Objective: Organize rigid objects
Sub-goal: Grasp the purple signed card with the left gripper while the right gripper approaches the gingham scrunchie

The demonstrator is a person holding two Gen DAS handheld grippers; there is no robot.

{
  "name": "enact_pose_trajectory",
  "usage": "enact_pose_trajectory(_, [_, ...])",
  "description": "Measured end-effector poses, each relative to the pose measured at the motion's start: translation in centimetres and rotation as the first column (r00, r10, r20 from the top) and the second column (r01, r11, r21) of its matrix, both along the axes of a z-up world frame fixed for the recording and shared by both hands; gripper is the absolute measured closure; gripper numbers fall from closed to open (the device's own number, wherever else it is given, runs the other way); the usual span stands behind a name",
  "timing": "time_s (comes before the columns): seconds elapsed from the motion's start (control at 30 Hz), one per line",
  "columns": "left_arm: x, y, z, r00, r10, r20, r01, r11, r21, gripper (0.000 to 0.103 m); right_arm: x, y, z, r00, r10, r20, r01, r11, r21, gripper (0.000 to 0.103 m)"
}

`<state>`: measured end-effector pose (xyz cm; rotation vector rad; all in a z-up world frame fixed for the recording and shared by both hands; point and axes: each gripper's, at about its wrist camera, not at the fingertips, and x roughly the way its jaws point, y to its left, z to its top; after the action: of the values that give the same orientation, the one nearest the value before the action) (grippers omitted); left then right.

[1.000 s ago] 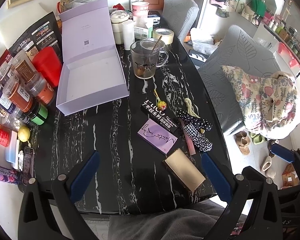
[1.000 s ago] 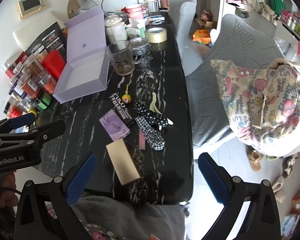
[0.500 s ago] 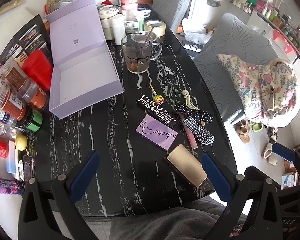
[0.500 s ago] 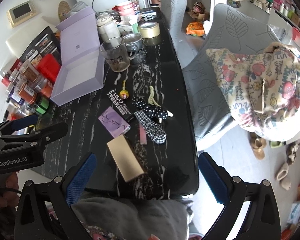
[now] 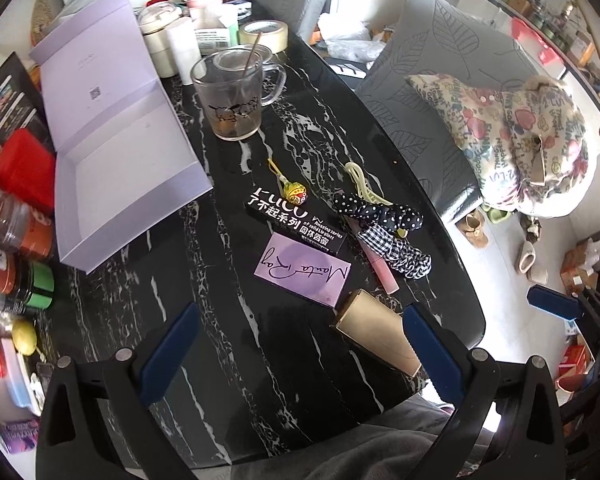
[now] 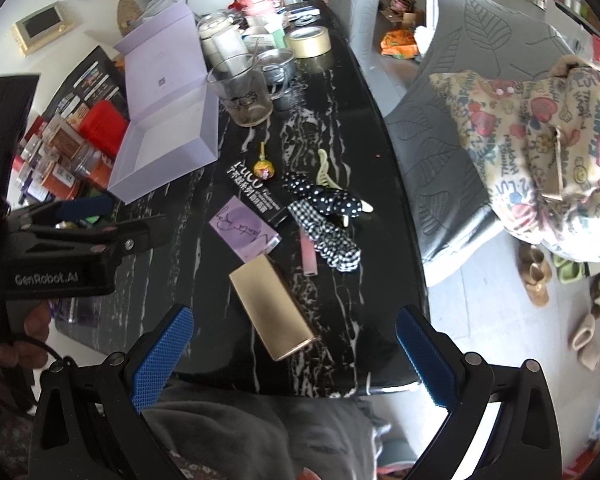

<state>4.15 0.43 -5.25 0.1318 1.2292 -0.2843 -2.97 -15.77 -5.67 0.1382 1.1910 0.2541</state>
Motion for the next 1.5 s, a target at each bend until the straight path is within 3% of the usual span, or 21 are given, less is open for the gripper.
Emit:
enact_pose_trajectory(0.23, [1.3, -0.5, -3.2, 0.992, -0.122, -0.013, 0.122, 0.993, 0.002, 0.000, 0.6, 0.9, -2.1, 0.999, 0.031, -0.024, -0.031, 0.999, 0.012, 0.000])
enact_pose_trajectory(0.7, [4.4, -1.0, -9.1, 0.972, -0.222, -0.070, 0.218, 0.974, -0.062, 0.000, 1.7, 1.6, -6.0, 0.996, 0.020, -0.082, -0.020, 1.000, 0.005, 0.000])
enact_pose_trajectory(0.8, [4.6, -1.3, -10.1, 0.965, -0.252, -0.076, 0.249, 0.967, -0.045, 0.000, 1.8, 1.9, -6.6, 0.996, 0.019, -0.085, -0.019, 1.000, 0.000, 0.000])
enact_pose_trajectory(1.13, [5.5, -1.8, -12.6, 0.949, -0.293, -0.115, 0.291, 0.956, -0.031, 0.000, 1.8, 3.2, -8.6, 0.996, 0.044, -0.083, -0.044, 0.999, -0.008, 0.000])
enact_pose_trajectory(1.3, [5.9, -1.7, -13.2, 0.950, -0.282, -0.137, 0.275, 0.959, -0.066, 0.000, 1.7, 3.7, -9.3, 0.995, 0.064, -0.082, -0.065, 0.998, -0.015, 0.000])
enact_pose_trajectory(1.5, [5.8, -3.1, -14.6, 0.936, -0.337, -0.098, 0.342, 0.939, 0.031, 0.000, 1.7, 3.7, -9.6, 0.995, 0.063, -0.081, -0.066, 0.997, -0.033, 0.000])
